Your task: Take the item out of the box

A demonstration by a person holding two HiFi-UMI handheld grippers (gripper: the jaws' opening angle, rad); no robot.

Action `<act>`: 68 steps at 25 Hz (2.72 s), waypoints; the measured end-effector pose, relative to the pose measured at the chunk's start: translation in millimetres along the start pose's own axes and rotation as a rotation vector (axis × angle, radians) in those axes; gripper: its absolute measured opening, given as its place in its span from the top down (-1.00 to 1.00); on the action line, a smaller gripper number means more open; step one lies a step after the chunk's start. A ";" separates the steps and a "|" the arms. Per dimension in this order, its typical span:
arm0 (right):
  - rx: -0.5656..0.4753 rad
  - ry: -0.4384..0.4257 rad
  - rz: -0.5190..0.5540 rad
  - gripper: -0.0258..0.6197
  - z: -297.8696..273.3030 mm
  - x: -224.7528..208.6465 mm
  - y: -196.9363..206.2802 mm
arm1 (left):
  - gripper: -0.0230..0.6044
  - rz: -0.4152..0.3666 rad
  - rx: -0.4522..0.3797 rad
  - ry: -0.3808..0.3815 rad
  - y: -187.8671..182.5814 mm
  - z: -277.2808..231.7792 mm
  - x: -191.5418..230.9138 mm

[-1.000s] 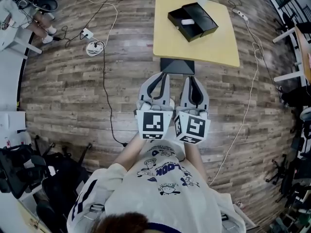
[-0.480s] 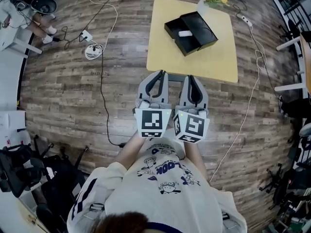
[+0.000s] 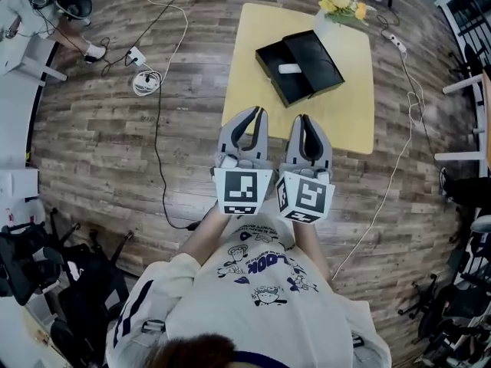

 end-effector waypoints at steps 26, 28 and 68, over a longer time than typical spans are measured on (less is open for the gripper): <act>0.087 0.005 -0.060 0.79 -95.5 -40.2 24.2 | 0.84 0.020 0.122 0.008 17.2 -105.0 19.8; 0.096 0.012 -0.063 0.79 -105.7 -42.6 25.5 | 0.84 0.020 0.129 0.016 17.2 -115.3 23.5; 0.352 0.181 -0.145 0.79 -217.3 -70.6 90.4 | 0.84 -0.015 0.505 0.239 72.5 -259.8 66.5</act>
Point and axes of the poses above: the fingertips, and each gripper's own axes: z backward along the fingers, x to its left, y out of its underside, the point moved 8 cm from there along z, backward along the fingers, and after that the axes turned 8 degrees about z, right-handed, at the moved point
